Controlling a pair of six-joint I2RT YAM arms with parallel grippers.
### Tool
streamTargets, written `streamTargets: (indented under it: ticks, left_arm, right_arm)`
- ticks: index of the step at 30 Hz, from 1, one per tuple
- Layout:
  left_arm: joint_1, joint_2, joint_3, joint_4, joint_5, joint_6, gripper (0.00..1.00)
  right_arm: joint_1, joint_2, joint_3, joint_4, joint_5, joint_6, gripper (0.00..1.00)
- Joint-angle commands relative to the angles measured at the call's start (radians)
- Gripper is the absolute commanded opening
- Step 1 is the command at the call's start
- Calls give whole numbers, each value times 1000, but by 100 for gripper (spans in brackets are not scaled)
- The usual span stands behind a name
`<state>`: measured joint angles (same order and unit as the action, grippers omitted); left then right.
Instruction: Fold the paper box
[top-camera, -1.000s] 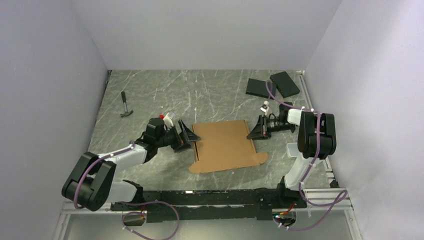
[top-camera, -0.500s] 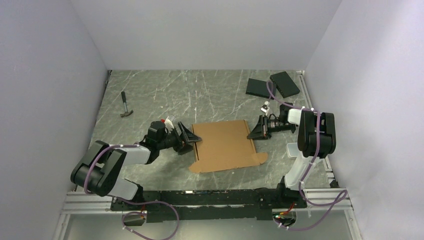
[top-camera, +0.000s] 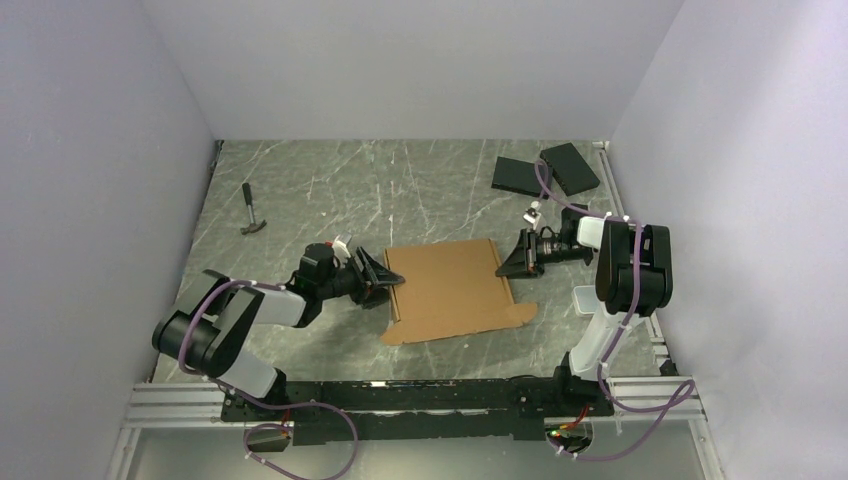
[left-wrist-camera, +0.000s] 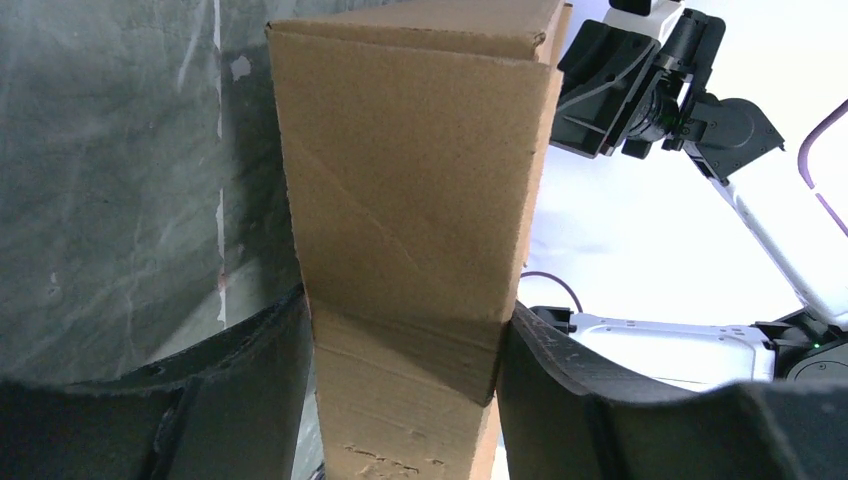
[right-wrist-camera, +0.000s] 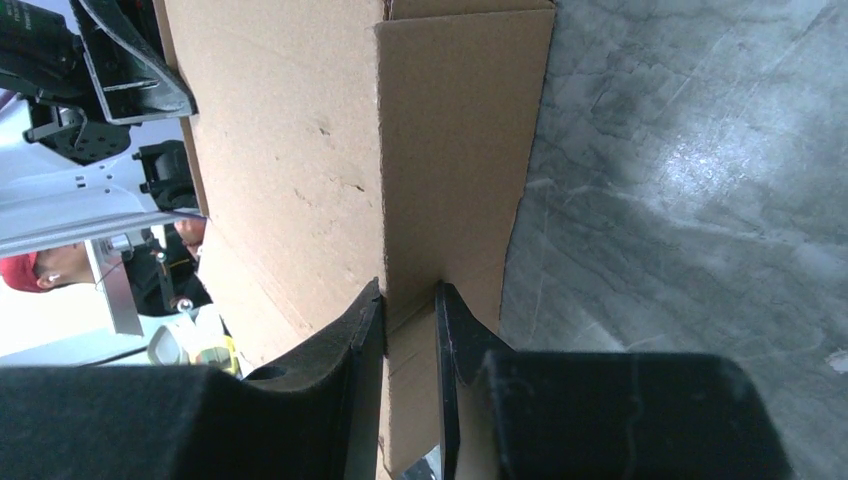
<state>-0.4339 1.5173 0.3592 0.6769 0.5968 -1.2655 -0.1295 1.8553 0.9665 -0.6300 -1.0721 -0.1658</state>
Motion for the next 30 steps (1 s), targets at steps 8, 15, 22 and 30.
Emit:
streamTargets:
  ticks: [8,15,22,30]
  left_arm:
    - [-16,-106,78,-161,-22,-17,42]
    - [-13,-132,122,-297,-31,-21,41]
    - [-7,-140,185,-430,-19,-44,40]
    - [3,-153,251,-576,-45,-78,40]
  right_arm:
    - [-5,-159,37,11,116,-113,52]
    - [-7,-309,30,9,139,-193,67]
    - [69,-466,78,-223,-38,-663,81]
    - [363,-742,-34,-279,8,-1174,100]
